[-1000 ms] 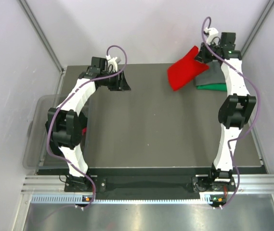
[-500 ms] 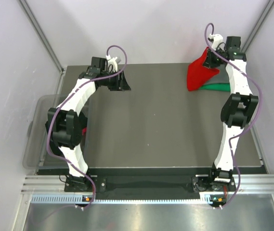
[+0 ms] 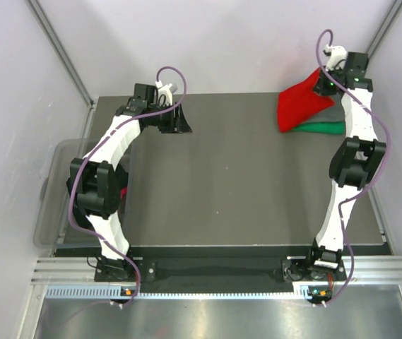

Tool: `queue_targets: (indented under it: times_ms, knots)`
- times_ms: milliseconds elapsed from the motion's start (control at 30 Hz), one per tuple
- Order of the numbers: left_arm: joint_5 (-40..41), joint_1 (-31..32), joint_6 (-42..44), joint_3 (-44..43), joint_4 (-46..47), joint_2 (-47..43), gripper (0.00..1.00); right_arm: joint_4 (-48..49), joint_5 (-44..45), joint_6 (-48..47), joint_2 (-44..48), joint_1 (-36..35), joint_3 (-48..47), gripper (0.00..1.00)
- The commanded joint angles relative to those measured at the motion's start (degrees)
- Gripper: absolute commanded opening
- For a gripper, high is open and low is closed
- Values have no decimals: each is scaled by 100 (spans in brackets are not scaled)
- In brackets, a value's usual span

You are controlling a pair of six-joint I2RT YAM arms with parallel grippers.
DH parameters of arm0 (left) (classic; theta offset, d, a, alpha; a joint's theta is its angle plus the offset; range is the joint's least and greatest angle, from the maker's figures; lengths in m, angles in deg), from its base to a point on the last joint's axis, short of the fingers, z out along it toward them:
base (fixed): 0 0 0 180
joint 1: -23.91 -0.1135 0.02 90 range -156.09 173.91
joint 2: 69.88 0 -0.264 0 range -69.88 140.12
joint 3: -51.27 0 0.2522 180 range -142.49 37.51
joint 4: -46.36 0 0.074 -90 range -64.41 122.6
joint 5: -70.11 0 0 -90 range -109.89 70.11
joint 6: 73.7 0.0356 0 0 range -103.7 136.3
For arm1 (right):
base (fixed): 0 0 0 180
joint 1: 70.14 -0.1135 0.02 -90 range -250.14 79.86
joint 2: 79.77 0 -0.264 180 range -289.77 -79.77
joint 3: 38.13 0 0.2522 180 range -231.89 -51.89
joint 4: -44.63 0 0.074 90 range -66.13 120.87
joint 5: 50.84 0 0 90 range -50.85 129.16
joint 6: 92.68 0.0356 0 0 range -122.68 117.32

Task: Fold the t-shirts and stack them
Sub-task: Neatly place the folded tshirt to the corner, then reset both grippers

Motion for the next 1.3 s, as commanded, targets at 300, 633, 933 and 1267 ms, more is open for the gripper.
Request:
queue_targets:
  times_ms: [300, 633, 933, 1267]
  knots:
    - [-37, 45, 36, 6, 187, -101, 53, 757, 320, 266, -228, 595, -416, 0]
    - [86, 150, 133, -55, 116, -30, 54, 1003, 1362, 405, -546, 771, -76, 46]
    - [1988, 150, 739, -170, -164, -513, 60, 2640, 1780, 143, 2503, 631, 2818, 68]
    - [2425, 150, 1153, 682, -227, -1777, 68, 1733, 244, 212, 5164, 367, 4556, 100]
